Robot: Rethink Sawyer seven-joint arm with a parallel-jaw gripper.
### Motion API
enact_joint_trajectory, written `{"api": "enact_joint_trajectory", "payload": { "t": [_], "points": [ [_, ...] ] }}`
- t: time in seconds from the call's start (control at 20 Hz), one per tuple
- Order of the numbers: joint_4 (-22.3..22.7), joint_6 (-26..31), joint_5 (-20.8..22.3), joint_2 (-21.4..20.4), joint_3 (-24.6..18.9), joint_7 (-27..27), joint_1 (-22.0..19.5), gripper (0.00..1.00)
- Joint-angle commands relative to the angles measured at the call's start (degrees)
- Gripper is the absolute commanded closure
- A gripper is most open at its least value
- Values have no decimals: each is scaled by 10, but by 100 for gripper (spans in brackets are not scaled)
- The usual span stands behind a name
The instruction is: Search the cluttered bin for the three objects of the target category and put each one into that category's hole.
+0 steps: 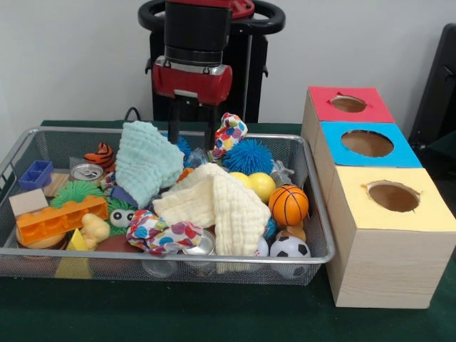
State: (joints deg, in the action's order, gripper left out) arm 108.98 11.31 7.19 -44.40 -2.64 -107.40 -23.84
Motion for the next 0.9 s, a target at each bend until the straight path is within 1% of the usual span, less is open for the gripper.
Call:
{"api": "enact_joint_trajectory", "payload": {
  "t": [0.05,0.3,0.55,0.65,0.9],
  "points": [
    [-1,-5,9,23,-51,-40,-34,0],
    [6,-35,13,38,-63,-50,-45,0],
    [19,-87,26,63,-84,-58,-68,0],
    [21,-89,25,66,-98,-57,-82,0],
    [32,-87,9,59,-111,-72,-86,0]
  ]
}}
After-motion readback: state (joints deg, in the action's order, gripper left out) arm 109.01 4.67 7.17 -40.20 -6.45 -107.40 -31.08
